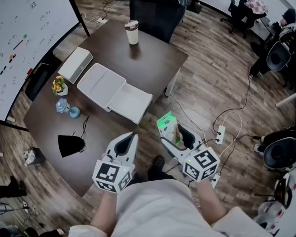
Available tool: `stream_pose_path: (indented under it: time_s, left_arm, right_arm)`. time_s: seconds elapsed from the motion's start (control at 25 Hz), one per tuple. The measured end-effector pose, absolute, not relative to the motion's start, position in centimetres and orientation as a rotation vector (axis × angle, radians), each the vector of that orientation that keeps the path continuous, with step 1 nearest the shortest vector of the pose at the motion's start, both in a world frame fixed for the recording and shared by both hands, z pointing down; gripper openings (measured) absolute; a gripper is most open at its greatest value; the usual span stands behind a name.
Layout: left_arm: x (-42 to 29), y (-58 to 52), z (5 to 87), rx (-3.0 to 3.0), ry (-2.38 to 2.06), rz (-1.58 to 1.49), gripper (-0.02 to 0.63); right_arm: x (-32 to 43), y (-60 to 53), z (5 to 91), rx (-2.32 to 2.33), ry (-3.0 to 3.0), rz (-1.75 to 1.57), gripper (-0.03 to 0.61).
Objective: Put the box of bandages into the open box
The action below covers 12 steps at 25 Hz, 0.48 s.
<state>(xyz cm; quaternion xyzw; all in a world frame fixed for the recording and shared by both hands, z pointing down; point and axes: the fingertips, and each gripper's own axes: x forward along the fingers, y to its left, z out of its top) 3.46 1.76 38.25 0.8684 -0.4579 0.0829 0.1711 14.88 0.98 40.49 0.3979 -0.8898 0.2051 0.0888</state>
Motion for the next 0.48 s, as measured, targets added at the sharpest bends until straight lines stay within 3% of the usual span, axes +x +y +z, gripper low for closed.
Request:
stream_pose_path:
  time_s: [0.48]
  left_arm:
    - [3.2,0.9,38.9,2.398,-1.393,0.237,0.003]
  right_arm:
    - [13.9,-0.7,41.9,1.031,-2.643,0.598,0.333]
